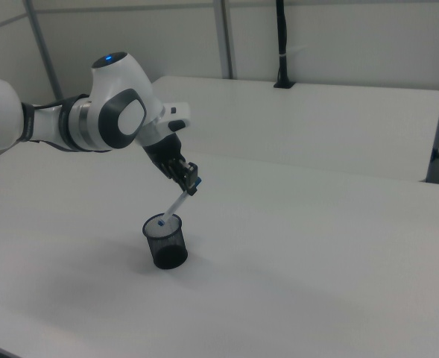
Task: Insert the marker
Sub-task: 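Lower the marker into the cup and open the gripper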
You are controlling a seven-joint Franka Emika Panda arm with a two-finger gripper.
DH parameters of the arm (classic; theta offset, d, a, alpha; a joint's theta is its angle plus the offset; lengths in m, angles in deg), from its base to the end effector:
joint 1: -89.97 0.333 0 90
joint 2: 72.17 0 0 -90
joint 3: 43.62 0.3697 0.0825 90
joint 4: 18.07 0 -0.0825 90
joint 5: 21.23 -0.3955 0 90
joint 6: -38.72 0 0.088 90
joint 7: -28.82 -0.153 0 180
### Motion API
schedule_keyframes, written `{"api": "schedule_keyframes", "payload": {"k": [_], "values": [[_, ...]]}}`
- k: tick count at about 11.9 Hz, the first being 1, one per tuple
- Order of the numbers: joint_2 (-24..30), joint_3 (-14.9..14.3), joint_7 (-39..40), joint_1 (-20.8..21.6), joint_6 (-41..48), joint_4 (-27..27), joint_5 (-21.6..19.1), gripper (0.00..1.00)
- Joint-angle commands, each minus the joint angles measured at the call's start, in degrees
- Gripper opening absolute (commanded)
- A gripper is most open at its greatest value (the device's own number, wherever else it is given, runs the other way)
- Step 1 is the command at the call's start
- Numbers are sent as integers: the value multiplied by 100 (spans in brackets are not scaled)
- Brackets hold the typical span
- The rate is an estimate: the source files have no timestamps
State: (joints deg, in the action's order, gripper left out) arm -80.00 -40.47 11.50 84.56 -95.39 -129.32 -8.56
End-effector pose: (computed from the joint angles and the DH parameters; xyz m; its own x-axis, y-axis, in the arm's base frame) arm 0.6421 -0.0372 0.4440 0.9392 -0.1846 0.2896 -0.2222 -0.9696 0.1028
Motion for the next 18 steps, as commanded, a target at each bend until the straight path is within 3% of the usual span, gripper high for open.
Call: {"api": "schedule_keyframes", "payload": {"k": [1,4,6,7,8,9,10,14,18], "values": [[414,-25,71,76,-160,-581,95,2],[441,1,36,145,-125,-722,95,4],[441,2,27,190,-116,-723,86,30],[450,2,10,190,-107,-714,86,48],[476,2,1,198,-107,-705,77,73],[494,10,1,216,-98,-670,68,80],[529,10,-8,329,-72,-644,34,96],[520,19,9,926,813,-100,-106,100],[520,-51,272,1350,2736,865,-397,100]]}}
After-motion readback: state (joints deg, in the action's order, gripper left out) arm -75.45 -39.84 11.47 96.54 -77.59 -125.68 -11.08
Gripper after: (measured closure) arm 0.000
